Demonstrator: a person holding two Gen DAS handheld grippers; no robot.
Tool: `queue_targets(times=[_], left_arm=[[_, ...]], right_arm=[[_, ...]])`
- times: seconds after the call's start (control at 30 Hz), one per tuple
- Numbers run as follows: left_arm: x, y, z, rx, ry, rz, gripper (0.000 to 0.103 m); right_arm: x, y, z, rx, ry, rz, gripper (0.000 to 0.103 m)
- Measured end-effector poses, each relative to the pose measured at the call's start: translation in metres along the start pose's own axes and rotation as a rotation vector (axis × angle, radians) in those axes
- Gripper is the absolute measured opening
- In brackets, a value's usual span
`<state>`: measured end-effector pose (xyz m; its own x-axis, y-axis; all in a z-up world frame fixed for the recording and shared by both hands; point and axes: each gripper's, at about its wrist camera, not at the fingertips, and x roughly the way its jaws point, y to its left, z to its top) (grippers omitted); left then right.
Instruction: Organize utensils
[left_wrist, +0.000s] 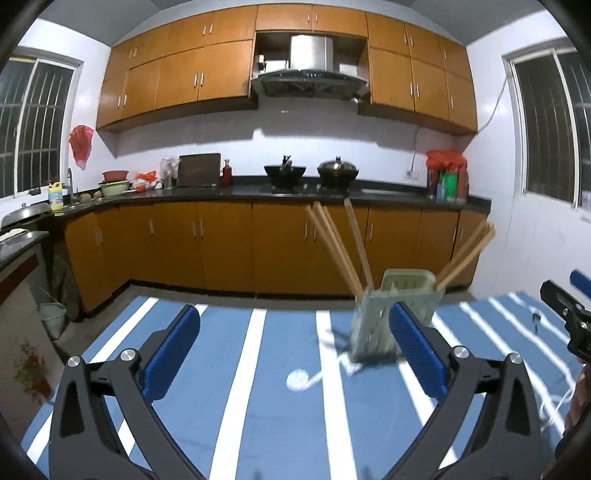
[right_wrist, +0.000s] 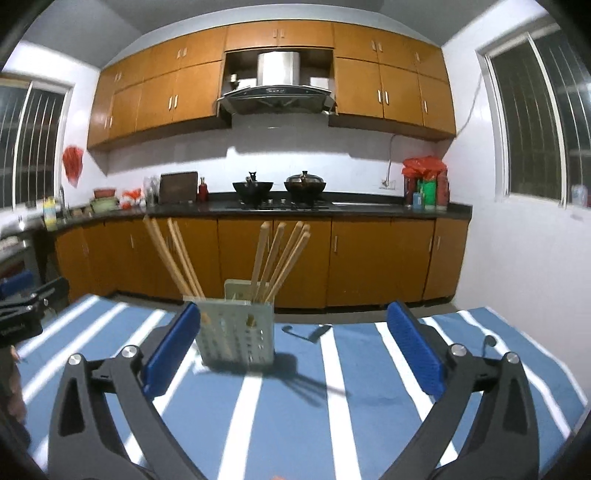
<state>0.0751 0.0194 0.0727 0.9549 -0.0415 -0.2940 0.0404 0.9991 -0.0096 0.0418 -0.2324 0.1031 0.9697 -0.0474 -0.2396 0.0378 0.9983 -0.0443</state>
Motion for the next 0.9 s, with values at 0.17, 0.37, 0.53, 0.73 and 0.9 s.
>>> queue_targets(times=[0.17,0.37,0.53,0.73,0.9], left_arm=[[-0.014,-0.005,-0.024,0.016,0.018,-0.015,0.101],[-0.028,-0.013,-0.041,0.034,-0.016,0.021,0.101],[-0.03,-0.012,-0.052,0.018,0.01,0.008,0.101],[-0.027,-0.015,-0.064,0.016,0.082,-0.015,0.101],[-0.027,-0.015,-0.07,0.005,0.105,-0.01,0.101]], right_arm=[[-0.018,0.02,-0.023,-0.069,-0.014,-0.062,0.099],[-0.024,0.021,-0.039,-0.028,0.043,-0.017,0.099],[-0.025,0.015,-0.051,0.026,0.101,0.0,0.099],[-0.022,0.013,-0.066,0.047,0.147,0.007,0.099],[-0.021,0.014,-0.072,0.047,0.158,0.004,0.099]])
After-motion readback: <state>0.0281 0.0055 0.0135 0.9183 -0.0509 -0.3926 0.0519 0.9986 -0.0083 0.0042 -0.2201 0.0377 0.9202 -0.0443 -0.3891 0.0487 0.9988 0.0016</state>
